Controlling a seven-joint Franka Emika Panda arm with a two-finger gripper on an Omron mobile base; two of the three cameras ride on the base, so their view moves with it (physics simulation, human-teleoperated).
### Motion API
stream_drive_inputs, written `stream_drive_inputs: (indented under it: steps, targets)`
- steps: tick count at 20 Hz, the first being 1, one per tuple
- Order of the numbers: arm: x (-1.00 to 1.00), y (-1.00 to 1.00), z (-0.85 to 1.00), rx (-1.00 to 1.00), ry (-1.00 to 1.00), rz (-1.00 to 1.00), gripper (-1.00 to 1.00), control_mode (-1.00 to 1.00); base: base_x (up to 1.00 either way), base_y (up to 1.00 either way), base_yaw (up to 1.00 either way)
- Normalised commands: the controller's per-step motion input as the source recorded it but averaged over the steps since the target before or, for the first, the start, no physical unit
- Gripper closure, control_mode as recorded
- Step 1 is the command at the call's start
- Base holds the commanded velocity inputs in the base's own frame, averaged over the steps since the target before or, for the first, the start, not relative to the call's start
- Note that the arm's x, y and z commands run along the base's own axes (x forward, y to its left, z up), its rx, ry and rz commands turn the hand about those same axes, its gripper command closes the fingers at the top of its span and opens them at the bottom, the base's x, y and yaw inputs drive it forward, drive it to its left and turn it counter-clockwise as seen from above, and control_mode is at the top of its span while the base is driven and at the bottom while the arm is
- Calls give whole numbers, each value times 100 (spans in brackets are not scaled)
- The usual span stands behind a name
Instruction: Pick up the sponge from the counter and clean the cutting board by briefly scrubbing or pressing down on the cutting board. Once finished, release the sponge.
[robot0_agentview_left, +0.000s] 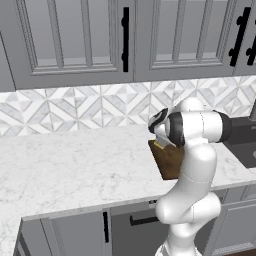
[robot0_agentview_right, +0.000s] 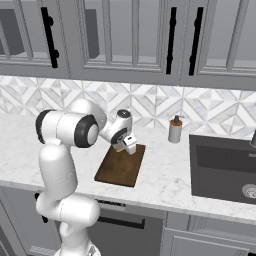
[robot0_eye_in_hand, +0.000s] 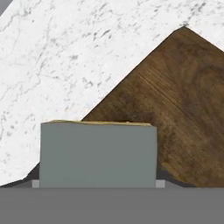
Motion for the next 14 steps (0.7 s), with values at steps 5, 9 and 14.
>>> stream_drive_inputs:
  steps: [5,9,14]
  targets:
    - [-66,0,-22,-1,-1,0,100,-100,0,0,0]
    - [-74,0,-44,-2,-5,0,100,-100,0,0,0]
    - [-73,0,-47,-2,2,0,100,-100,0,0,0]
